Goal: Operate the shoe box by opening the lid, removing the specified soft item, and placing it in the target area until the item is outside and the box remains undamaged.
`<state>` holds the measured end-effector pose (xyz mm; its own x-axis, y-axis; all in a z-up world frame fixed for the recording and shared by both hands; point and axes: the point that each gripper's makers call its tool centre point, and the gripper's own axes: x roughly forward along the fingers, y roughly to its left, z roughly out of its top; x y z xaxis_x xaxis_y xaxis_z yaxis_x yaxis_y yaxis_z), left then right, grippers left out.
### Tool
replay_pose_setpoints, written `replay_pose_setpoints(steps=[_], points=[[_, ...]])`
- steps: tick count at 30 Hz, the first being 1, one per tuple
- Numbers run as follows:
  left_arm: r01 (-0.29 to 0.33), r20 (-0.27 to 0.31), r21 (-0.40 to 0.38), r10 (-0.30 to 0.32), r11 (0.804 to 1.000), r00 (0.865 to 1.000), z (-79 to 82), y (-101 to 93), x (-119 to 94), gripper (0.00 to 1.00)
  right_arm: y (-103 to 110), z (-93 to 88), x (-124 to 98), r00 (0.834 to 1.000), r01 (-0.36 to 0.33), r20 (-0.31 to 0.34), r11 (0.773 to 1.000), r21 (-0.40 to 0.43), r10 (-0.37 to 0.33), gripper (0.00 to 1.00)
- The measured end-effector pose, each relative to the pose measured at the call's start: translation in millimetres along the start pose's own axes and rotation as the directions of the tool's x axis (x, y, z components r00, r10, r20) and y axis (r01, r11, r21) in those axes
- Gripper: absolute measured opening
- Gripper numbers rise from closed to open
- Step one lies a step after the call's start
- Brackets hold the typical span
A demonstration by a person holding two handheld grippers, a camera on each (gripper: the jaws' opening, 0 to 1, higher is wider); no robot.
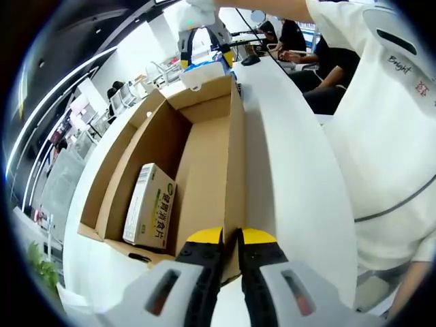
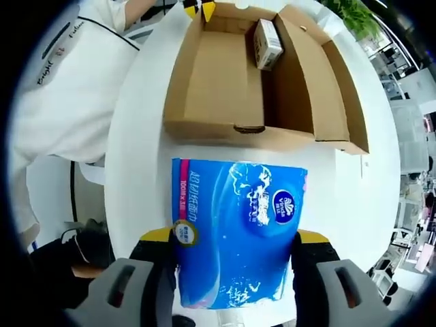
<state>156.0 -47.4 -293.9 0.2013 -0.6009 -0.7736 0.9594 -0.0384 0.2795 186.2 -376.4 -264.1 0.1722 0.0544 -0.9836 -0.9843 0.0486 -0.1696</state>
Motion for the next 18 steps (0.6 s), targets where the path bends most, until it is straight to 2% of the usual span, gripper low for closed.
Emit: replay_pose_setpoints(steps=[4, 13, 15, 17, 18], points=[[0.000, -0.001, -0.001, 0.000, 1.000, 1.000, 0.2, -0.3, 0, 0.07, 1, 1.4, -1, 1.000, 0.007, -0.001, 1.000, -0.016, -0.007, 0.69], [0.005, -0.001, 0.020, -0.005, 1.000, 1.000, 0.4, -1.4, 0, 0.07, 1, 14.8, -23, 0.998, 0.033, 0.048, 0.999, -0.020, -0.032, 0.65], [0.005, 0.001, 0.020, -0.005, 1.000, 1.000, 0.4, -1.4, 0, 0.07, 1, 21.7, -30, 0.997, 0.041, 0.072, 0.999, -0.025, -0.039, 0.66], [0.004, 0.002, 0.020, -0.004, 1.000, 1.000, 0.3, -1.0, 0, 0.07, -4, 29.8, -38, 0.992, 0.075, 0.101, 0.997, -0.010, -0.074, 0.65], [0.004, 0.003, 0.020, -0.004, 1.000, 1.000, 0.4, -1.0, 0, 0.07, -4, 41.7, -47, 0.985, 0.083, 0.155, 0.997, -0.005, -0.081, 0.64]])
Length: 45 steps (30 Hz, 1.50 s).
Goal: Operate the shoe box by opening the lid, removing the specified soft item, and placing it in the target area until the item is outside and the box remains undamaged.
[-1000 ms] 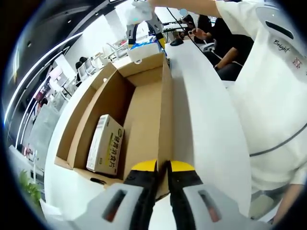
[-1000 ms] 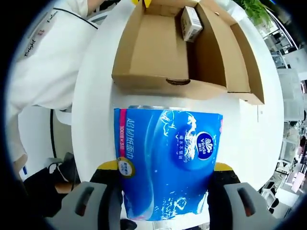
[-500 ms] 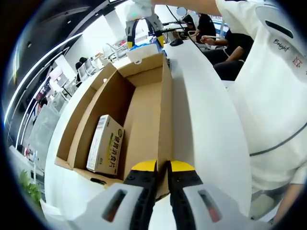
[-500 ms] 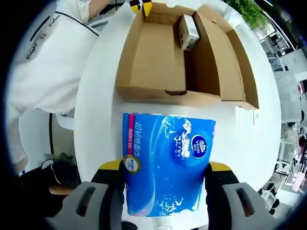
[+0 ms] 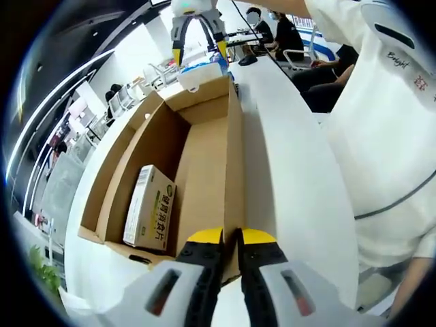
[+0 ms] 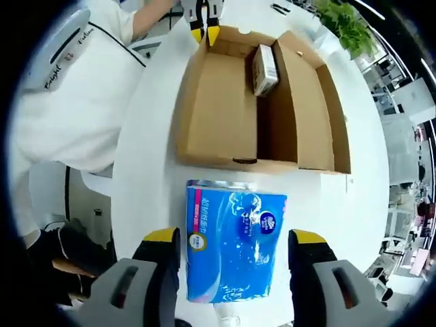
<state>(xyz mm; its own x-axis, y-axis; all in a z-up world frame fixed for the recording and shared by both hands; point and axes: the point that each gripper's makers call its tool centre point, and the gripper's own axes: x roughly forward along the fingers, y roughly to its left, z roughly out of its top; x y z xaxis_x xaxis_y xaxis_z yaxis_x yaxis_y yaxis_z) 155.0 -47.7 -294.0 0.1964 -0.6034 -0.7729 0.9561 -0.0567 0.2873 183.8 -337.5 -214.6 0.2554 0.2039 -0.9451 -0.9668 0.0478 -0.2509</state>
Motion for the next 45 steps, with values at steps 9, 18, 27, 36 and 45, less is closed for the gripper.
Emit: replay_pose_setpoints(steps=[9, 18, 27, 36, 45], points=[[-0.004, 0.007, 0.006, 0.004, 1.000, 1.000, -0.1, 0.3, -1, 0.07, -7, 17.3, -20, 0.998, 0.040, 0.041, 0.999, 0.015, -0.041, 0.62], [-0.002, 0.006, 0.007, 0.002, 1.000, 1.000, -1.6, 1.0, -1, 0.07, -33, 49.7, -43, 0.958, 0.183, 0.220, 0.983, 0.027, -0.185, 0.50], [-0.006, 0.006, 0.010, 0.006, 1.000, 1.000, -1.1, 1.0, -1, 0.08, -43, 67.8, -41, 0.911, 0.187, 0.336, 0.966, 0.181, -0.239, 0.39], [-0.012, 0.014, 0.008, 0.011, 1.000, 1.000, -0.7, 1.2, -1, 0.08, -59, 79.6, -34, 0.842, 0.325, 0.387, 0.926, 0.193, -0.376, 0.37], [-0.012, 0.015, 0.006, 0.012, 1.000, 1.000, -0.3, 0.6, -1, 0.08, -72, 100.8, -51, 0.724, 0.375, 0.461, 0.853, 0.362, -0.513, 0.34]])
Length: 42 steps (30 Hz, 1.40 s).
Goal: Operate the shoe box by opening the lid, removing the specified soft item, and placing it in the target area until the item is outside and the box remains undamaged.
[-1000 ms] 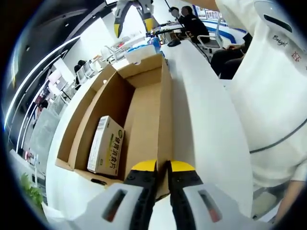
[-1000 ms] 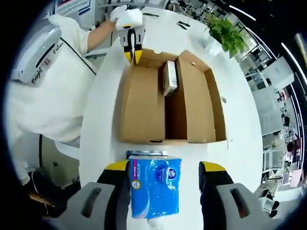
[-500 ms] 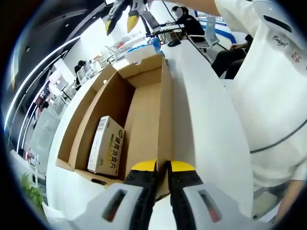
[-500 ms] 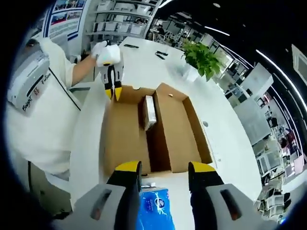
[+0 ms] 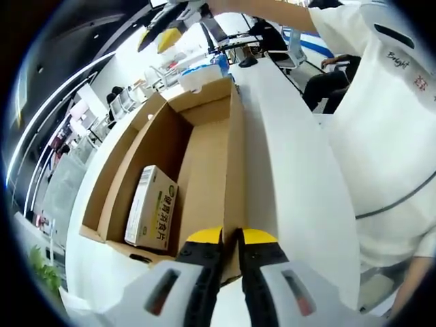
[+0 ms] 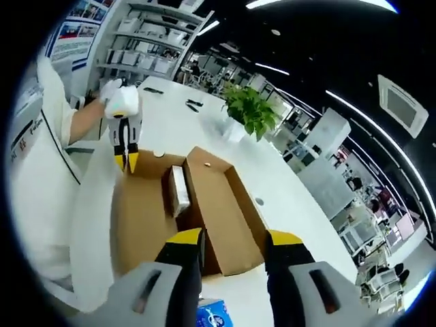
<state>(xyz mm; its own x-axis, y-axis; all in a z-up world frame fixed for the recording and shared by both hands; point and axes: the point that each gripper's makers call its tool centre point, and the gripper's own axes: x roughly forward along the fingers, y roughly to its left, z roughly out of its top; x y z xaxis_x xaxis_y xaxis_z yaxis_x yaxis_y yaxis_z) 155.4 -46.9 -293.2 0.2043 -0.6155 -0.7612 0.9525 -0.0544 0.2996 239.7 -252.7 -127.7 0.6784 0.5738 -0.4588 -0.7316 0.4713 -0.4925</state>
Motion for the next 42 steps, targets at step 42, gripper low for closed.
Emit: replay_pose_setpoints(steps=[42], points=[[0.001, 0.008, -0.027, -0.001, 1.000, 1.000, 1.2, 1.2, 0, 0.07, 32, 43.2, 48, 0.987, 0.100, 0.103, 0.971, 0.216, -0.124, 0.32]])
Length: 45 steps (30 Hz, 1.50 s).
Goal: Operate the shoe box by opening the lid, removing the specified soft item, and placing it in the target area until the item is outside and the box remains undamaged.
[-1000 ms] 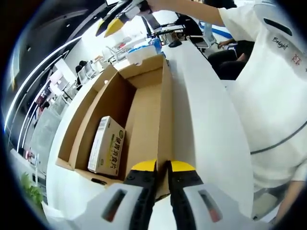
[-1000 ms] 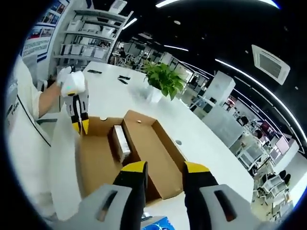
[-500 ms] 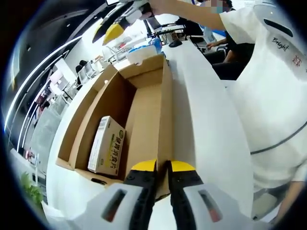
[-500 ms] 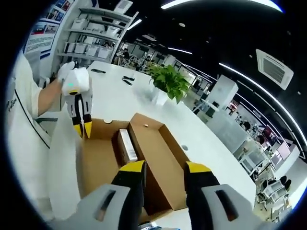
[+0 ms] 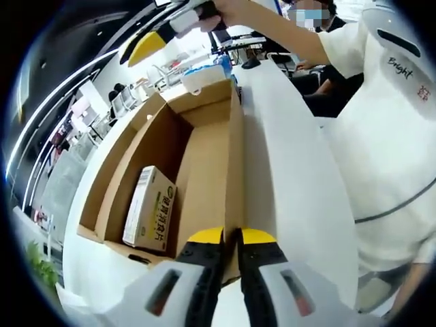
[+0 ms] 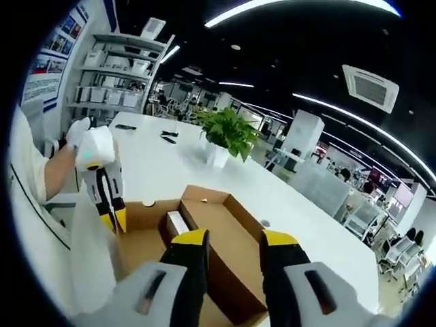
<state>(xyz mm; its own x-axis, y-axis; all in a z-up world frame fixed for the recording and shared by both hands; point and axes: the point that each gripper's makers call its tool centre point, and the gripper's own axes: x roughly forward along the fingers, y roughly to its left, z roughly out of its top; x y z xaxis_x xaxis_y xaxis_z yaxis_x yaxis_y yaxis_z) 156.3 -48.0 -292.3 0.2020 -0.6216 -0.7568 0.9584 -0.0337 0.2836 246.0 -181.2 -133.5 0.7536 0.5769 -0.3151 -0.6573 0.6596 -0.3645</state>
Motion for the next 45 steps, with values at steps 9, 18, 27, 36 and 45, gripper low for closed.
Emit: replay_pose_setpoints(steps=[9, 18, 27, 36, 45], points=[[0.007, 0.004, 0.025, -0.007, 1.000, 1.000, 0.4, -0.8, 1, 0.06, 6, 19.3, -3, 0.998, 0.052, 0.042, 0.998, 0.024, -0.053, 0.36], [0.010, -0.001, 0.018, -0.010, 1.000, 1.000, 0.5, -1.5, 1, 0.06, 7, 33.3, -11, 0.988, 0.063, 0.133, 0.992, 0.114, -0.078, 0.45], [0.009, 0.003, 0.015, -0.009, 1.000, 1.000, 0.7, -1.4, 1, 0.06, 16, 26.3, -11, 0.987, 0.047, 0.146, 0.990, 0.135, -0.067, 0.28], [0.005, 0.005, 0.017, -0.005, 1.000, 1.000, 0.8, -1.1, 0, 0.06, 27, 18.6, 10, 0.987, 0.082, 0.136, 0.997, 0.013, -0.083, 0.40], [0.009, 0.005, 0.017, -0.009, 1.000, 1.000, 0.7, -1.0, 0, 0.06, 37, 9.6, 23, 0.990, 0.060, 0.127, 0.998, 0.006, -0.060, 0.40]])
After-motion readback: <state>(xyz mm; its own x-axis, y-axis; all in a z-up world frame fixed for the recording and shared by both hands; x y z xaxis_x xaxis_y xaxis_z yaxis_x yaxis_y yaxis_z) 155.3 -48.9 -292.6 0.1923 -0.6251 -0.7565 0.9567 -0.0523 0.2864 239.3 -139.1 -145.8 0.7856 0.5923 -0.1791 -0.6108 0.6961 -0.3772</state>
